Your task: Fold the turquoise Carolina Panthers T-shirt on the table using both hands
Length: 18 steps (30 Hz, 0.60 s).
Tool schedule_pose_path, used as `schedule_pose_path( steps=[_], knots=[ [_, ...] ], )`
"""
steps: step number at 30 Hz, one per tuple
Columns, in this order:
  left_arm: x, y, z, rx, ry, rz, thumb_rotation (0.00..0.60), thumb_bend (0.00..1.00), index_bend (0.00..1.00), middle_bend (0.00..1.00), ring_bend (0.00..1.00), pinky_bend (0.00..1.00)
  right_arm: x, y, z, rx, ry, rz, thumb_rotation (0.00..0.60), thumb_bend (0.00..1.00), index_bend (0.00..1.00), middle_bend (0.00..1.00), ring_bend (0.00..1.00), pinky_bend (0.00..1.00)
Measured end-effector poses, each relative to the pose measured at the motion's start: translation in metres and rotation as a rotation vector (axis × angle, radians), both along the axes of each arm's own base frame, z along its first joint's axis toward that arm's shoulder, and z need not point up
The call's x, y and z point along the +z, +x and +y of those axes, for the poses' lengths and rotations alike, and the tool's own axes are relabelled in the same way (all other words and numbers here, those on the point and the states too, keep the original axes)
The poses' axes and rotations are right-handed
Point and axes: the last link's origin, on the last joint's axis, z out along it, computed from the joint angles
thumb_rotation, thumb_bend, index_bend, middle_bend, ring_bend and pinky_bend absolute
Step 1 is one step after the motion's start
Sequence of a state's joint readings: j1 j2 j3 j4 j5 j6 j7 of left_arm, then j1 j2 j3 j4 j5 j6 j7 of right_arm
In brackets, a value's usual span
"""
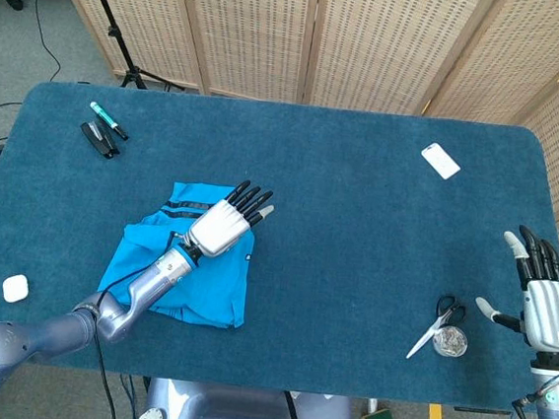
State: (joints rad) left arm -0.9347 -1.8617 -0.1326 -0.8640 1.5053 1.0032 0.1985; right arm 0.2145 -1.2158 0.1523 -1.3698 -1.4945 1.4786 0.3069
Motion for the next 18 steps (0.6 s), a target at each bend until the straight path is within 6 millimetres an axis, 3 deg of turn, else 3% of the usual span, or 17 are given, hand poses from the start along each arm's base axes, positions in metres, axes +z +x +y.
schedule_pose_path(
  steps=[3, 7, 9, 14, 18],
  knots=[
    [0.003, 0.002, 0.001, 0.026, -0.008, -0.048, 0.600, 0.25, 0.00, 0.00, 0.00, 0.00, 0.000, 0.000, 0.000, 0.001, 0.001, 0.001, 0.600, 0.00, 0.00, 0.00, 0.00, 0.00],
    [0.015, 0.005, 0.000, 0.054, -0.010, -0.121, 0.600, 0.05, 0.00, 0.00, 0.00, 0.00, 0.000, 0.000, 0.000, 0.003, 0.000, 0.001, 0.600, 0.00, 0.00, 0.00, 0.00, 0.00],
    [0.022, 0.004, -0.001, 0.071, -0.009, -0.155, 0.600, 0.00, 0.00, 0.00, 0.00, 0.00, 0.001, 0.000, 0.001, 0.004, -0.002, 0.001, 0.600, 0.00, 0.00, 0.00, 0.00, 0.00],
    [0.051, -0.007, -0.011, 0.132, -0.006, -0.230, 0.600, 0.00, 0.00, 0.00, 0.00, 0.00, 0.002, 0.001, 0.002, 0.011, -0.007, -0.004, 0.600, 0.00, 0.00, 0.00, 0.00, 0.00],
    [0.083, -0.030, -0.021, 0.196, 0.012, -0.261, 0.600, 0.00, 0.00, 0.00, 0.00, 0.00, 0.002, 0.002, 0.004, 0.015, -0.009, -0.005, 0.600, 0.00, 0.00, 0.00, 0.00, 0.00]
  ],
)
